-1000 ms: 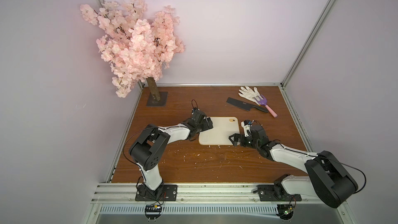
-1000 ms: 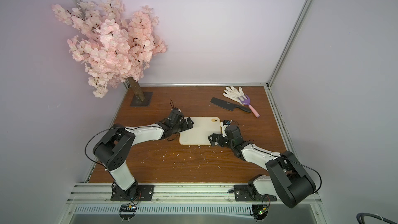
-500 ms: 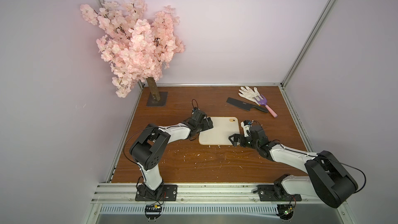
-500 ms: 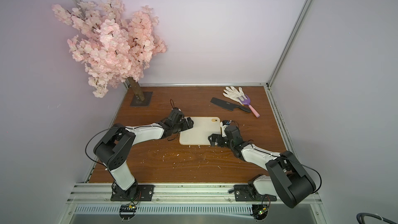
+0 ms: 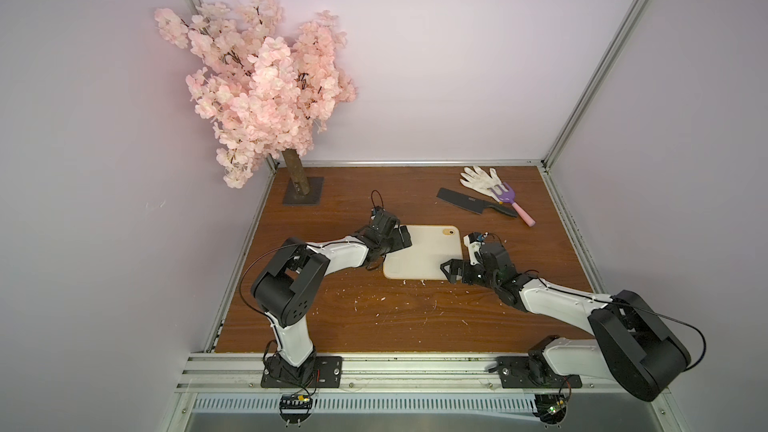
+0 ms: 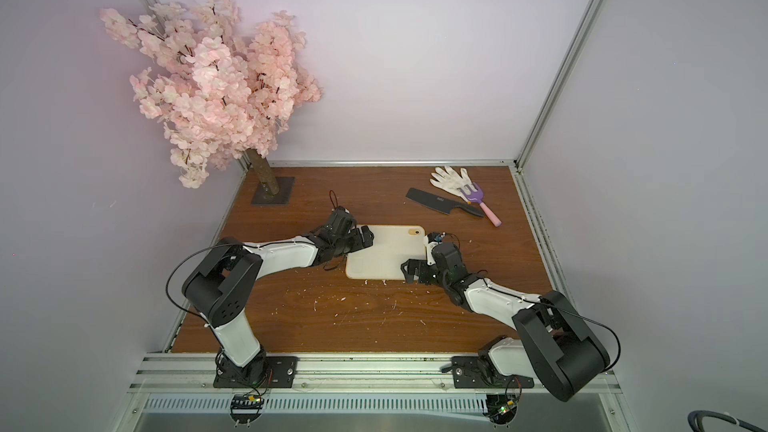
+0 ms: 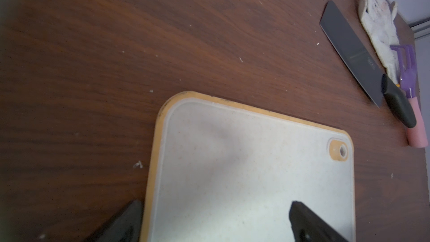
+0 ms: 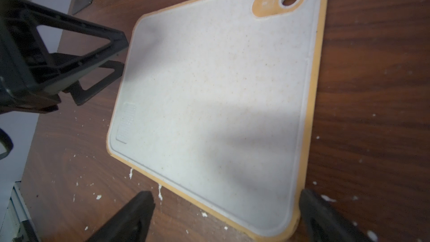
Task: Align the knife with the edge of the cutting board
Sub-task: Adjust the work surface at the center of the board.
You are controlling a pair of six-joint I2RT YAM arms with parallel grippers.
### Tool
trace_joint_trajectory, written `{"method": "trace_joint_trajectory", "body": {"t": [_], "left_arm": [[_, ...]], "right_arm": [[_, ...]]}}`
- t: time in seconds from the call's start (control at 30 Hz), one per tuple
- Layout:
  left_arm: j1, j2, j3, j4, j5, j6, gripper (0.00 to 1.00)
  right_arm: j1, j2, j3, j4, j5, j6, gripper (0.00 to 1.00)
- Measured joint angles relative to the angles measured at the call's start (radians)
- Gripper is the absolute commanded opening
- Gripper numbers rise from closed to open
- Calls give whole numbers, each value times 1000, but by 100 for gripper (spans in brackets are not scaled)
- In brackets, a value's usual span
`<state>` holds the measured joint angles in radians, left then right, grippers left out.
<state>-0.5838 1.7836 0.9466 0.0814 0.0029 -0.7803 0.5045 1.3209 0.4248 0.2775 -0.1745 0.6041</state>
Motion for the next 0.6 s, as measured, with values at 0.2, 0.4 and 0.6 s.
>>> {"method": "trace_joint_trajectory", "body": {"t": [0.2,0.4,0.6], "left_arm": [[0,7,10,-6,-6,1,100],[0,8,14,-12,-7,1,100],[0,8,14,-14,-7,1,100]], "right_arm": [[6,0,-3,5,2,5,100],[10,0,-4,6,8,7,100],[17,0,2,-4,27,3,100]]}}
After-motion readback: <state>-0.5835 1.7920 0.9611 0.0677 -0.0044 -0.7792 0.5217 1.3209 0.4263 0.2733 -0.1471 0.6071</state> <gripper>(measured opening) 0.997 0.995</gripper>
